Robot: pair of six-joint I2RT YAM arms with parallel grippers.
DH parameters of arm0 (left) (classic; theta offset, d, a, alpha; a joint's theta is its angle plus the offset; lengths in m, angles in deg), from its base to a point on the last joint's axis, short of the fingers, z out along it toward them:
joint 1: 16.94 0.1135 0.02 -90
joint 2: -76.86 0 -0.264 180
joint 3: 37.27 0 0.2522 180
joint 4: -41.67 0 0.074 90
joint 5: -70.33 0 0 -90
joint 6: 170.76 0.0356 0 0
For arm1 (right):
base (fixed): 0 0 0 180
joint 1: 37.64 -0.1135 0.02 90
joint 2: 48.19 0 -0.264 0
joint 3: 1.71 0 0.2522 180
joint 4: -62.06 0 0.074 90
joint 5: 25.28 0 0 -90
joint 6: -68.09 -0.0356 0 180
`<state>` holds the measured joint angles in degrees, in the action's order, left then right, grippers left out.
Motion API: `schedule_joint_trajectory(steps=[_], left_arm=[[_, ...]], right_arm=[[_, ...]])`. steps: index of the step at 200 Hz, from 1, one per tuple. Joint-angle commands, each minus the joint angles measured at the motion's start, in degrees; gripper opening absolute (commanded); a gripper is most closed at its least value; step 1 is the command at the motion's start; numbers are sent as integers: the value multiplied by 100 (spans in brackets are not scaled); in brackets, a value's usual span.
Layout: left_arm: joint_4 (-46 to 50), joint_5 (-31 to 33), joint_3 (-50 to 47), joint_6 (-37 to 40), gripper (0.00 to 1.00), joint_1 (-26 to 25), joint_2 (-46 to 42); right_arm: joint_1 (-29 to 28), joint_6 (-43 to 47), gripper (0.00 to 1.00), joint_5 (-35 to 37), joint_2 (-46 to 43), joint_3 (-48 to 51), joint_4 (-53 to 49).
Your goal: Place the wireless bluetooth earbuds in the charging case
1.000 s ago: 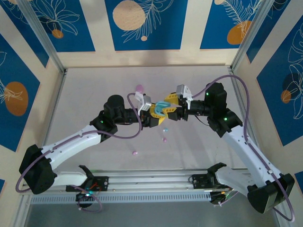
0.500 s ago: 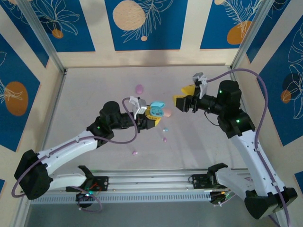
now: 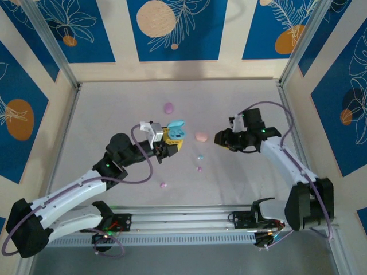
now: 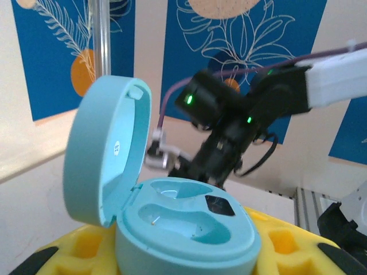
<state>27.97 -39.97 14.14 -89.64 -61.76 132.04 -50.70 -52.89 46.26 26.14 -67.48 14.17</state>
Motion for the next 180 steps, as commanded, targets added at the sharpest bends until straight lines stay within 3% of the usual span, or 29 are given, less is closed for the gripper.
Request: schedule_joint_trajectory(steps=[1, 40, 103, 149, 180], left_arm=[[-7, 170, -71, 25, 24, -18, -171], [46, 152, -67, -16, 24, -25, -227], [202, 219, -83, 87, 24, -26, -337], [266, 242, -64, 106, 24, -26, -319], [306, 242, -36, 118, 25, -26, -297]], right_arm=[[-343, -499, 43, 135, 399, -46, -66], [-880, -1463, 47, 327, 1326, -12, 462], [-1410, -2174, 53, 656, 2019, -136, 951], [-1462, -2280, 52, 641, 2390, -328, 1011], [-1458, -2257, 45, 759, 2486, -427, 1050]])
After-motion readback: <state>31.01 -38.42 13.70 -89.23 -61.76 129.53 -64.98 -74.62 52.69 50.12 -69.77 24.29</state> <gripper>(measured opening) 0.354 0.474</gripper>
